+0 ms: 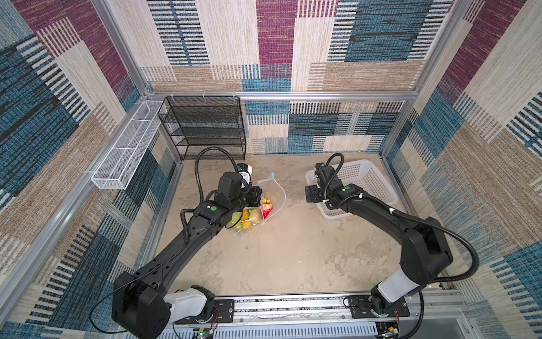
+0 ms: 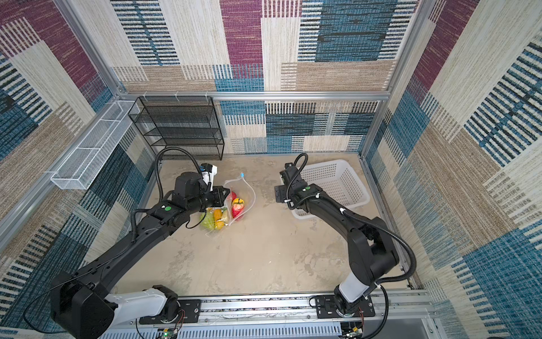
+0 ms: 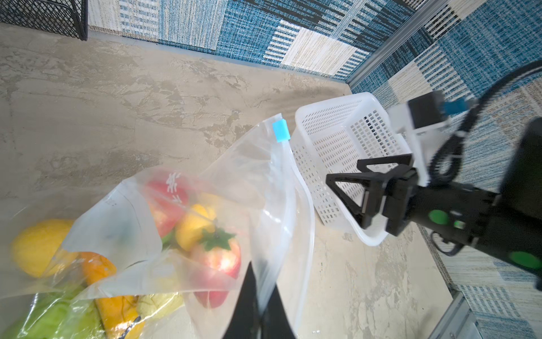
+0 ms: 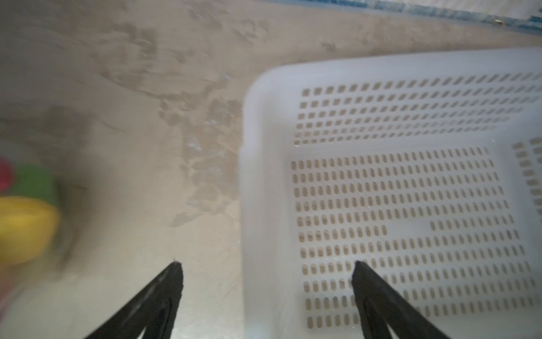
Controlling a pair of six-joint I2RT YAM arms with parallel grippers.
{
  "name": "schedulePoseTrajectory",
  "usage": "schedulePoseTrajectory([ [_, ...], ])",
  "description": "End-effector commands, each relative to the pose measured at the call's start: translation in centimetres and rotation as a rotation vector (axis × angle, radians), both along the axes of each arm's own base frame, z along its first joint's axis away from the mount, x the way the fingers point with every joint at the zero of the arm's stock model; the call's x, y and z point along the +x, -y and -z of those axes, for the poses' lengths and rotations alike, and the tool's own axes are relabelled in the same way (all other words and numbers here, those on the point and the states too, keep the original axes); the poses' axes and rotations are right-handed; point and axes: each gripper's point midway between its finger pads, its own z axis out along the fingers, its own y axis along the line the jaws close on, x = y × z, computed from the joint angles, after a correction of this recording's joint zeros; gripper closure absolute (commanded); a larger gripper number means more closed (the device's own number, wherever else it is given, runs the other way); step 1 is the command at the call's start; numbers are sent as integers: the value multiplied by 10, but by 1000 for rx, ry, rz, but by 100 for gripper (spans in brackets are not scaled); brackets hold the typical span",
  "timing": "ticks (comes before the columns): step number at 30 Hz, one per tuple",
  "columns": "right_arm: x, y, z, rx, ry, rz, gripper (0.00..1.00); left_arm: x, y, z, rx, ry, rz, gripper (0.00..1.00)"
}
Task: Place the food in the zip-top bag and seal the zipper
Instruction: 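Move the right gripper to the bag's top edge near the blue slider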
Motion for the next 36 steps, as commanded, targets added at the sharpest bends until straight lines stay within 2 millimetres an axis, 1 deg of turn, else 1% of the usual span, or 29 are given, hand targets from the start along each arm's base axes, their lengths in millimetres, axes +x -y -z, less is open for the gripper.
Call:
schedulePoseTrajectory([
  [1,-16,-60,-48,280,63,-285,12,4,1,-7,-30,16,-14,100],
  [3,-25,-77,-64,352,74,-372,16,4,1,-8,-31,18,-14,100],
  [5,-30,-89,-69,372,80,-419,19,4,1,-8,-32,18,-13,100],
  [7,-33,-99,-67,365,79,-450,22,3,2,-8,-33,18,-10,100],
  [11,-37,-129,-57,351,56,-512,29,3,2,-8,-35,14,-9,100],
  [12,-37,-137,-55,337,56,-518,31,3,3,-8,-38,13,-5,100],
  [15,-29,-151,-48,278,67,-513,38,3,4,-8,-43,8,0,100],
  [18,-14,-151,-45,241,82,-463,45,2,5,-11,-52,11,5,100],
  [21,-5,-149,-44,216,98,-435,52,1,5,-14,-54,18,7,100],
  [24,1,-146,-40,178,100,-419,55,1,4,-14,-52,21,6,100],
  [26,3,-143,-39,150,107,-407,56,1,4,-14,-52,21,6,100],
  [28,5,-140,-39,133,118,-397,61,1,4,-14,-52,19,5,100],
  [31,5,-142,-40,135,126,-411,69,1,5,-13,-55,14,6,100],
  [34,4,-147,-37,147,118,-433,82,1,6,-11,-55,10,7,100],
  [36,4,-150,-38,159,120,-443,100,1,6,-11,-57,8,9,100],
])
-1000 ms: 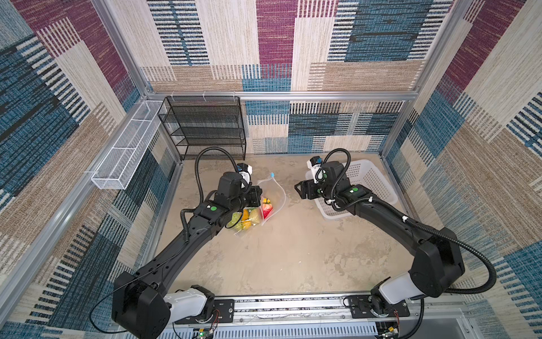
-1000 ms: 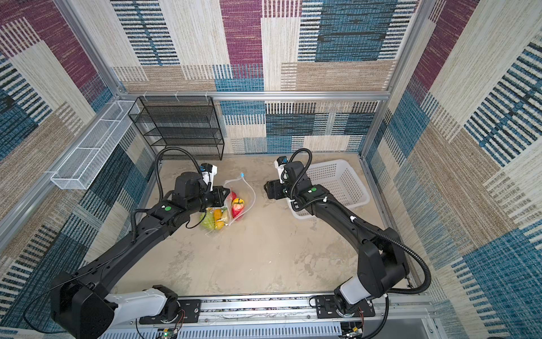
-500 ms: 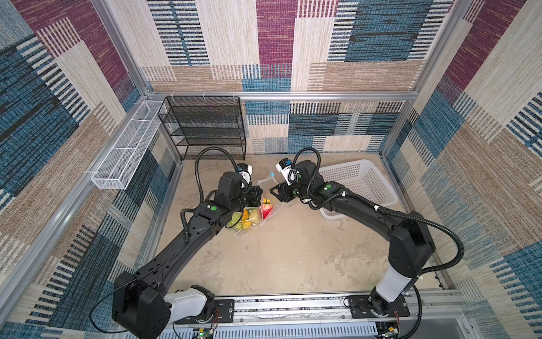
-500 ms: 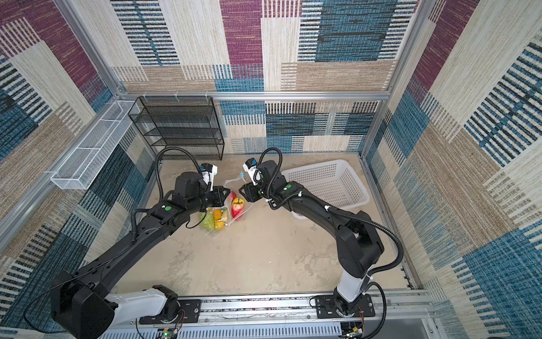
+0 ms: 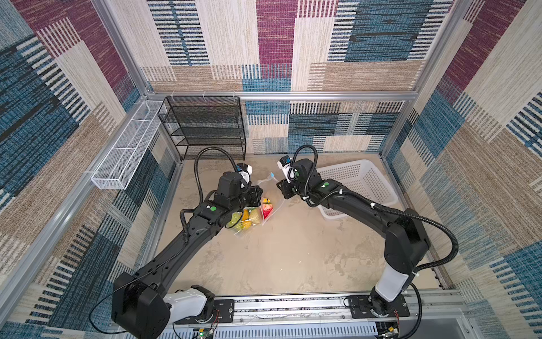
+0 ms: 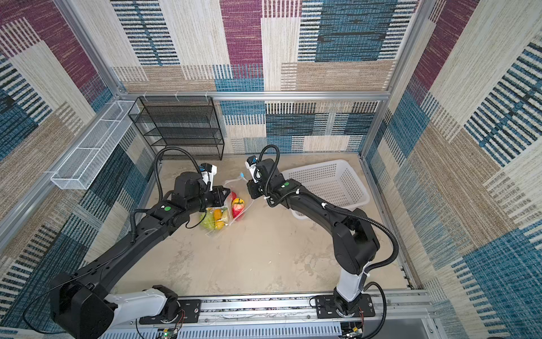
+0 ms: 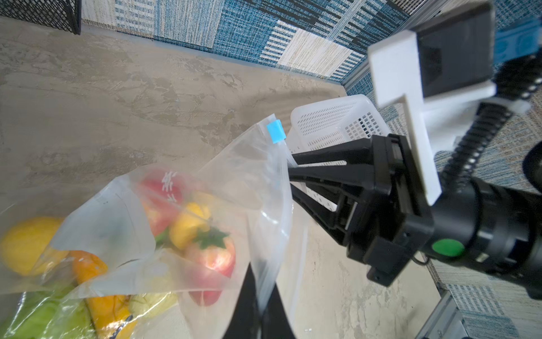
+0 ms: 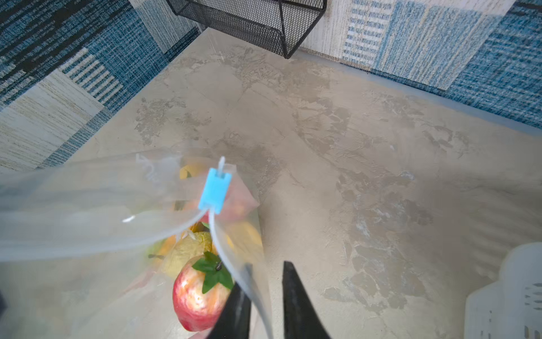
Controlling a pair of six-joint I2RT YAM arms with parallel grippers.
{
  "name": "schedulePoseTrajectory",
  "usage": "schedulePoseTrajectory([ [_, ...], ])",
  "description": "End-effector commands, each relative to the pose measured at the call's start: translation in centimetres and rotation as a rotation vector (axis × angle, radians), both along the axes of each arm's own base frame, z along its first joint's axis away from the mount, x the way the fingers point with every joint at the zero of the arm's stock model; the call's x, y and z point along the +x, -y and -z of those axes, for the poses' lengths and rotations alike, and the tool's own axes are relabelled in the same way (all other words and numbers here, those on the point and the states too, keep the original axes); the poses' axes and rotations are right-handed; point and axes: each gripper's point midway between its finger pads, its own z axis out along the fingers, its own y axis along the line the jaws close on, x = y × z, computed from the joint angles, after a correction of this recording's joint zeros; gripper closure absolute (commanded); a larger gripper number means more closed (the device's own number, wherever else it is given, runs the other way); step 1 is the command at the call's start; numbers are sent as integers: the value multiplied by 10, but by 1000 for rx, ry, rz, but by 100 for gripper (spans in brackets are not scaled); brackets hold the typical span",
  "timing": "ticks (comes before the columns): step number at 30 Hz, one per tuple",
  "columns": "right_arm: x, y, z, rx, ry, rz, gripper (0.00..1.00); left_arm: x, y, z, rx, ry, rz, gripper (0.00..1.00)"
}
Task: Place the food in the zip-top bag and seal the zipper
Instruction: 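Move the right gripper to the bag's top edge near the blue slider, then grasp the bag edge at the blue slider with the right gripper while left holds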
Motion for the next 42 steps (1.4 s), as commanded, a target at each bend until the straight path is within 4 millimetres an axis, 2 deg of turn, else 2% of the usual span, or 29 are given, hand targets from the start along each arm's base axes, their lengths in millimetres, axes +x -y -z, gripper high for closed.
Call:
schedulePoseTrajectory([
  [1,2,-8,-9,31,24,-27,100,3,3,-11,-32,23,5,100],
  [3,1,-12,-17,54,37,-48,100,1,5,-13,-44,23,12,100],
  [8,-2,-21,-53,121,106,-104,100,0,6,-21,-56,37,19,100],
  [16,-20,-33,-114,203,187,-234,100,-5,7,-74,-161,120,4,100],
  [21,-34,-32,-137,223,231,-296,100,-16,24,-82,-262,104,17,100],
  [25,-49,-33,-138,224,226,-364,100,-28,40,-80,-342,100,14,100],
  [29,-49,-27,-126,187,219,-340,100,-35,48,-73,-375,90,14,98],
  [36,-48,-21,-107,162,183,-311,100,-44,52,-62,-355,75,56,58],
  [38,-50,-18,-105,153,184,-306,100,-45,43,-65,-317,108,39,50],
  [42,-54,-9,-100,115,211,-299,100,-42,16,-88,-249,213,-14,41],
])
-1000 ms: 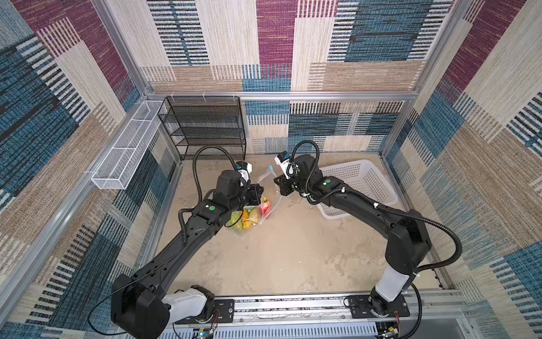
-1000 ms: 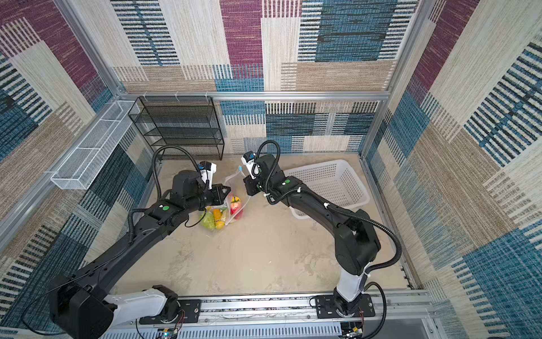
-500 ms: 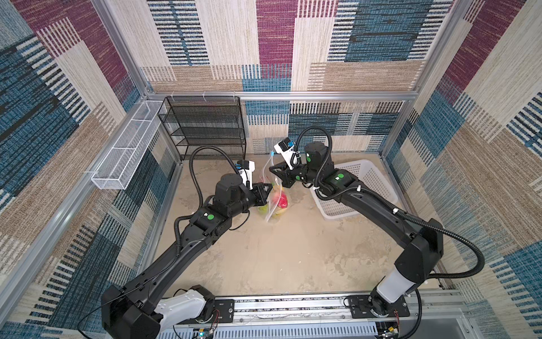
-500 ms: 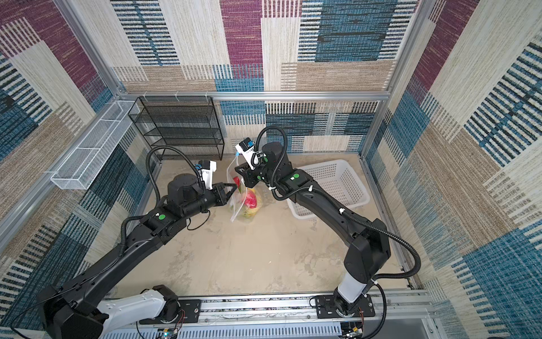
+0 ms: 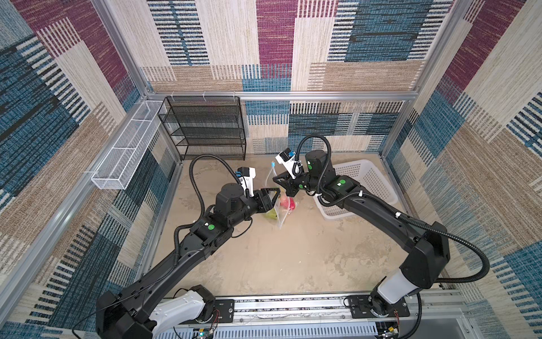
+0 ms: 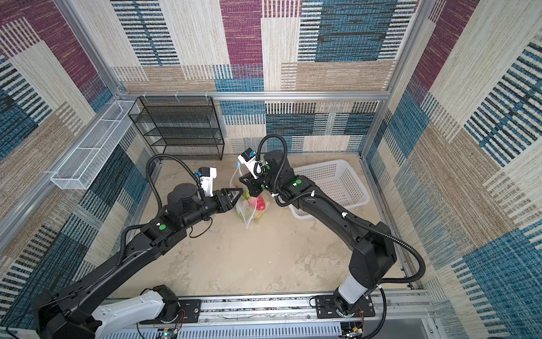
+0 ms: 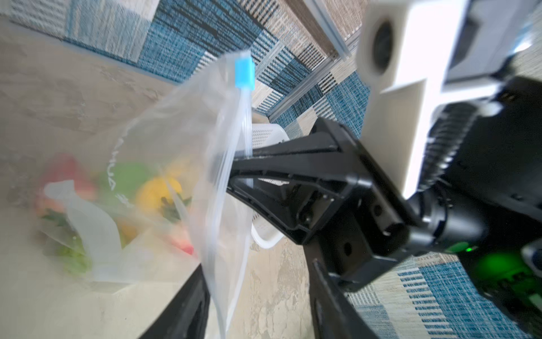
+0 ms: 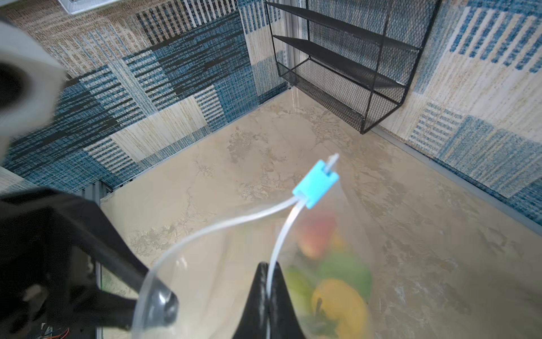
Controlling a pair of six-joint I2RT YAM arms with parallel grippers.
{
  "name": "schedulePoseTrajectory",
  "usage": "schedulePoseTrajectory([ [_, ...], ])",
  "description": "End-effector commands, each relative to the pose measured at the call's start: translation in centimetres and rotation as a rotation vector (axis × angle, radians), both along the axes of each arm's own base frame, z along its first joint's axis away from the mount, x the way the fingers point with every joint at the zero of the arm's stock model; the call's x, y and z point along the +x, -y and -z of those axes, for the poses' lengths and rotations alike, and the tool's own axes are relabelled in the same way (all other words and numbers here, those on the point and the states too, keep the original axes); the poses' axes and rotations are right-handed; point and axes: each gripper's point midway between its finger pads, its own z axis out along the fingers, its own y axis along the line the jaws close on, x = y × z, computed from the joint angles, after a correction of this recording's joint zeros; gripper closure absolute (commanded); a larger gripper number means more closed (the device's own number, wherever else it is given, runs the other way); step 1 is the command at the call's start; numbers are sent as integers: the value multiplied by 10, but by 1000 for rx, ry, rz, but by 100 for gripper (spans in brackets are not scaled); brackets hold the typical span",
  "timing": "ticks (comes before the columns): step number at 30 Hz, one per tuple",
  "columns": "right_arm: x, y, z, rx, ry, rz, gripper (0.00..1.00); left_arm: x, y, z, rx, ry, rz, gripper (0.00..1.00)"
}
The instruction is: Place the food in the zip-top bag and seal the zipper
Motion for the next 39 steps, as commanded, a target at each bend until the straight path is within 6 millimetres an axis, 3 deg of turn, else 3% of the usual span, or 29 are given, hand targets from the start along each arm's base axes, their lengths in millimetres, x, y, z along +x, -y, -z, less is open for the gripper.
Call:
schedulePoseTrajectory([
  [1,-1,7,-5,-19,58,9,100,8,-23,-22,56,104,-66,40],
  [4,-7,8,-3,-40,68,-19,100,19,-42,-35,52,143,-108,38],
  [8,-6,12,0,-47,84,-7,100,37,-53,-26,43,119,-145,41],
  [16,-5,2,5,8,20,-27,100,35,-21,20,-60,8,-13,73],
  [20,-5,1,6,32,0,-19,100,30,-8,40,-67,-21,8,75],
  [23,-9,-2,7,54,-24,-37,97,30,-1,43,-66,-16,18,75],
  [25,-13,-3,8,65,-44,-52,91,32,5,46,-63,-15,27,75],
  [29,-16,-4,10,78,-68,-56,65,35,16,50,-67,-21,44,77],
  [39,-19,0,-9,121,-53,-41,35,37,22,54,-69,-18,44,78],
])
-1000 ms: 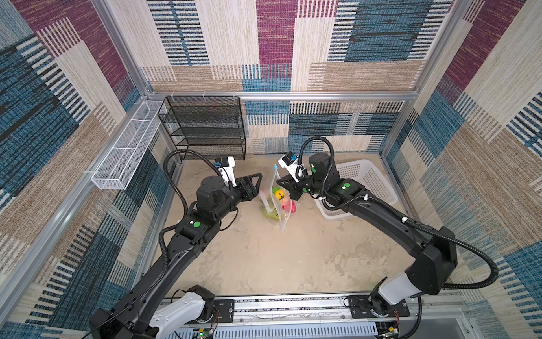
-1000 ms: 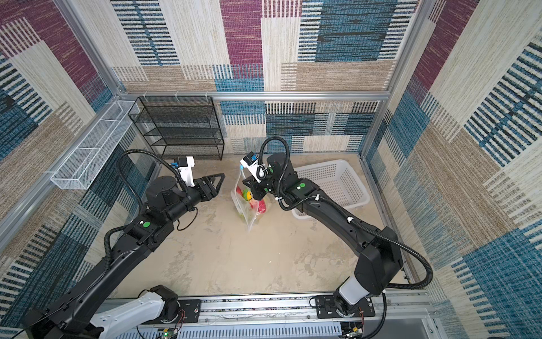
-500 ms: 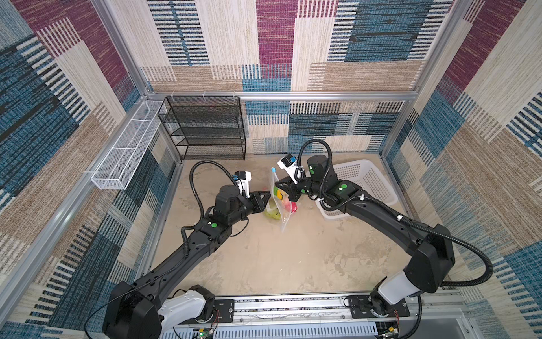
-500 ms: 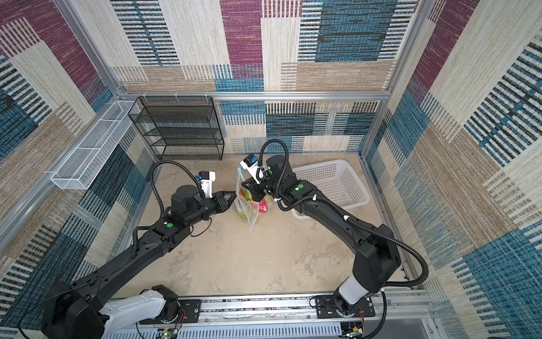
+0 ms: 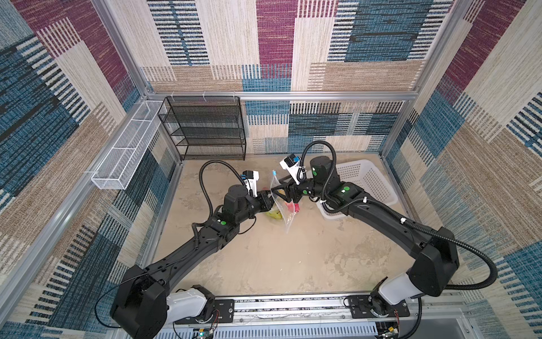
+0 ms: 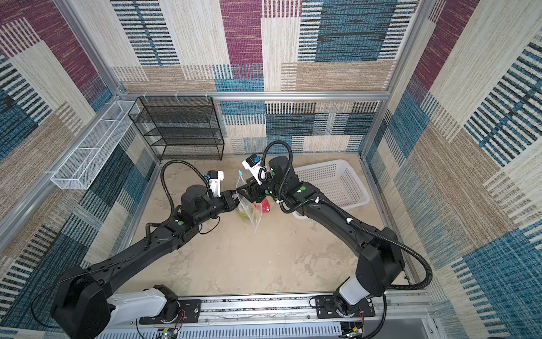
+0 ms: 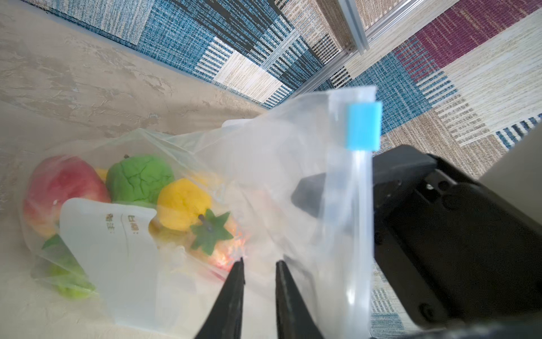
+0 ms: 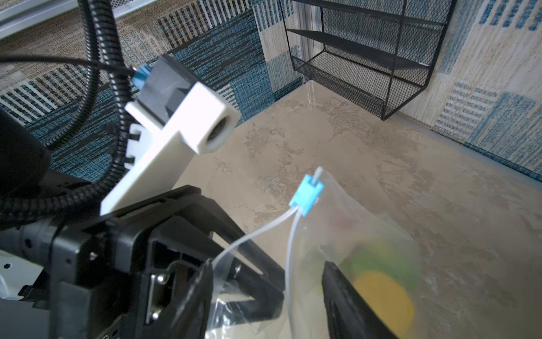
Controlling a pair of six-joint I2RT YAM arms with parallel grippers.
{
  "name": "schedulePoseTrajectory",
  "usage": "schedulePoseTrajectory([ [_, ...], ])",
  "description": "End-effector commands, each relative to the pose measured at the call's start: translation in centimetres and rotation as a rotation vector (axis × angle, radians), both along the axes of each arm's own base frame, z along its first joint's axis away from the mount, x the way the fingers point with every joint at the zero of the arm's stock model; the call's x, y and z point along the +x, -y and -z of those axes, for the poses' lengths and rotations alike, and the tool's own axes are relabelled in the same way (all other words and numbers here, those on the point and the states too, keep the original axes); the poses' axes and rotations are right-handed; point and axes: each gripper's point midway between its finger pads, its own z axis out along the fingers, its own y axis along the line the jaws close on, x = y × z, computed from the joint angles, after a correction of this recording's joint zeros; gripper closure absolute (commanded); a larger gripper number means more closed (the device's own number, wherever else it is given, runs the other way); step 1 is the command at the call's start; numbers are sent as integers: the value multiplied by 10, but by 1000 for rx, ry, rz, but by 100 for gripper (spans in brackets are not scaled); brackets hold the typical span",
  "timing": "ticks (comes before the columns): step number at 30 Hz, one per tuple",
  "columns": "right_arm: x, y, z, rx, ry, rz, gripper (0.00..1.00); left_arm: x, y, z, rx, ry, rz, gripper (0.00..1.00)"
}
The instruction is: Place the food in the zip-top bag and seal the zipper
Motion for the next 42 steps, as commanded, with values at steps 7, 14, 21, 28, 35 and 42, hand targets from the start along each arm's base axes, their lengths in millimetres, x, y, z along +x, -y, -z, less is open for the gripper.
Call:
schedulePoseTrajectory([
  [7,13,-9,-12,37,-2,19,28,1,7,-10,-29,35,4,78],
  [14,36,-3,-1,-19,-26,137,68,2,9,-14,-33,46,7,78],
  [21,40,3,-5,-60,-2,165,92,2,4,-21,3,74,1,77],
  [28,34,2,-31,-95,76,98,100,7,-36,-65,113,176,-55,75],
  [35,14,-8,-82,-23,158,-30,100,3,-80,-123,189,361,-171,66],
  [42,-10,-16,-86,7,153,-168,100,-2,-86,-141,269,458,-90,61],
])
